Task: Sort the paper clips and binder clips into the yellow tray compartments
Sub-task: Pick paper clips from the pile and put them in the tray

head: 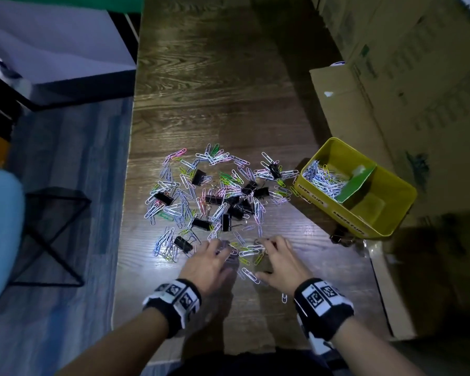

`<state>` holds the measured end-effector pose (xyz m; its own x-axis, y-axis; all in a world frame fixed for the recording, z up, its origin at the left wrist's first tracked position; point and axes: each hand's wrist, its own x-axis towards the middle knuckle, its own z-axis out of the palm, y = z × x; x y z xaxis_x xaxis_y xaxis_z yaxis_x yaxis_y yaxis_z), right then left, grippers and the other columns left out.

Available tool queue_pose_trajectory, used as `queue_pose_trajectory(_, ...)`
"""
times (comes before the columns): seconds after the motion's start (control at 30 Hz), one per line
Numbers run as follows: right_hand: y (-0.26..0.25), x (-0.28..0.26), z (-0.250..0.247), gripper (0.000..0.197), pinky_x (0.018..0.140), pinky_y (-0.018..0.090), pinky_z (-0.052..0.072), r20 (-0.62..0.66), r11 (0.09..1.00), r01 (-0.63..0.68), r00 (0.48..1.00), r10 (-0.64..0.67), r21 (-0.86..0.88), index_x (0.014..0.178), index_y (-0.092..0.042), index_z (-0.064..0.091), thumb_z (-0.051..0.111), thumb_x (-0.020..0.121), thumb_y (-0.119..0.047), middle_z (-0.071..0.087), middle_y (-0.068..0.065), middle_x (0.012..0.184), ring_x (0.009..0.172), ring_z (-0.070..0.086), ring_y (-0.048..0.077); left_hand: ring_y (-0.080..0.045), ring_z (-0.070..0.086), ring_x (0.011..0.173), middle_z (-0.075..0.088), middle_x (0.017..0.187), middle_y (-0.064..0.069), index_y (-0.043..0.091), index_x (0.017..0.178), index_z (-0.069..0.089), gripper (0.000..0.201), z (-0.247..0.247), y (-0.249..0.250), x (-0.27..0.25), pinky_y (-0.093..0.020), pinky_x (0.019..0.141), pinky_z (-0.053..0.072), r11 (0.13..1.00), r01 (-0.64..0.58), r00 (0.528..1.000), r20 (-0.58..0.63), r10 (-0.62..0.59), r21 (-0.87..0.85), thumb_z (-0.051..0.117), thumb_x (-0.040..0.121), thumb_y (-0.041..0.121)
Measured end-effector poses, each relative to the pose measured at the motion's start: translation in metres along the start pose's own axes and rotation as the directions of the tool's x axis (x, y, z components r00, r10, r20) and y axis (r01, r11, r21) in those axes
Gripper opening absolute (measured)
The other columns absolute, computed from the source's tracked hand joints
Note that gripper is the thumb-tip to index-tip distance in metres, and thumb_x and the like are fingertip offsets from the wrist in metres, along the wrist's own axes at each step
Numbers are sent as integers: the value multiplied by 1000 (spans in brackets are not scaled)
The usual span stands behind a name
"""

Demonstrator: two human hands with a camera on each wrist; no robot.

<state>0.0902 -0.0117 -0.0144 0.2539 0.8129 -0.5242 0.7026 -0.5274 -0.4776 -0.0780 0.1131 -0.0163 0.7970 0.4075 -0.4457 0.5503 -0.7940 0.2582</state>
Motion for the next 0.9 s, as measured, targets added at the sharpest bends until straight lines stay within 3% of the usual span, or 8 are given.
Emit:
queue_pose_trajectory(0.1, 11, -8, -3, 72, 103, 33, 38, -18, 998, -57, 998, 57, 24, 135, -21, 38, 75, 75, -35, 37, 2, 128, 124, 35, 18, -26, 39, 121, 36, 133, -9, 20, 135, 35, 50, 10, 17, 2, -42, 96, 45, 1000, -20, 1000, 4, 20, -18, 46, 91, 41)
queue_pose_trajectory(0.2, 30, -21, -10, 26, 82, 27, 46, 32, 981, -192, 981, 192, -20, 88, -28, 54, 76, 74, -32, 56, -3, 102, 97, 55, 16, -25, 44, 114, 40, 129, -9, 21, 132, 35, 49, 10, 17, -1, -38, 86, 51, 999, 31, 998, -53, -34, -43, 49, 89, 41)
queue_pose_trajectory(0.3, 35, -29, -4, 17, 76, 22, 46, 131, 974, -209, 967, 220, -90, 65, -27, 58, 70, 77, -28, 63, -6, 79, 89, 63, 14, -26, 44, 115, 42, 126, -9, 18, 128, 40, 46, 16, 8, -6, -36, 86, 52, 993, 97, 993, -57, -101, -70, 51, 89, 39)
queue_pose_trajectory(0.4, 23, -23, 6, 5, 77, 22, 48, 81, 989, -129, 988, 134, -69, 76, -27, 69, 65, 79, -26, 70, -5, 86, 89, 64, 14, -24, 40, 122, 38, 132, -6, 24, 135, 34, 52, 25, 9, -7, -38, 94, 48, 993, 6, 999, -35, -10, -118, 52, 89, 40)
queue_pose_trajectory(0.53, 6, -11, 15, 14, 77, 23, 44, -79, 998, -64, 995, 62, -23, 94, -24, 66, 66, 82, -30, 64, -2, 107, 101, 60, 17, -20, 47, 114, 39, 129, -4, 25, 137, 34, 56, 24, -1, -7, -32, 88, 51, 978, -111, 991, -94, 95, -179, 54, 87, 42)
queue_pose_trajectory(0.73, -6, -9, 21, 114, 103, 41, 36, -160, 973, -195, 972, 175, -123, 144, -22, 19, 62, 55, -80, 28, 9, 135, 127, 29, 26, -23, 40, 121, 35, 137, -7, 30, 140, 26, 79, 14, -18, -4, -42, 99, 44, 1000, -22, 999, -42, 22, -9, 53, 75, 67)
queue_pose_trajectory(0.8, -10, -6, 25, 113, 103, 39, 36, -165, 971, -171, 976, 144, -164, 145, -21, 19, 66, 58, -75, 29, 9, 134, 126, 28, 25, -27, 40, 122, 33, 141, -9, 30, 140, 23, 83, 15, -1, 0, -44, 97, 45, 999, -8, 1000, -7, 8, 39, 54, 74, 68)
queue_pose_trajectory(0.9, -13, -1, 33, 85, 106, 37, 35, -171, 987, -100, 982, 78, -124, 142, -20, 31, 71, 73, -51, 33, 9, 134, 126, 29, 26, -33, 36, 125, 32, 142, -11, 27, 140, 27, 69, 18, 20, 3, -45, 102, 40, 996, 39, 999, 20, -41, 76, 59, 83, 48)
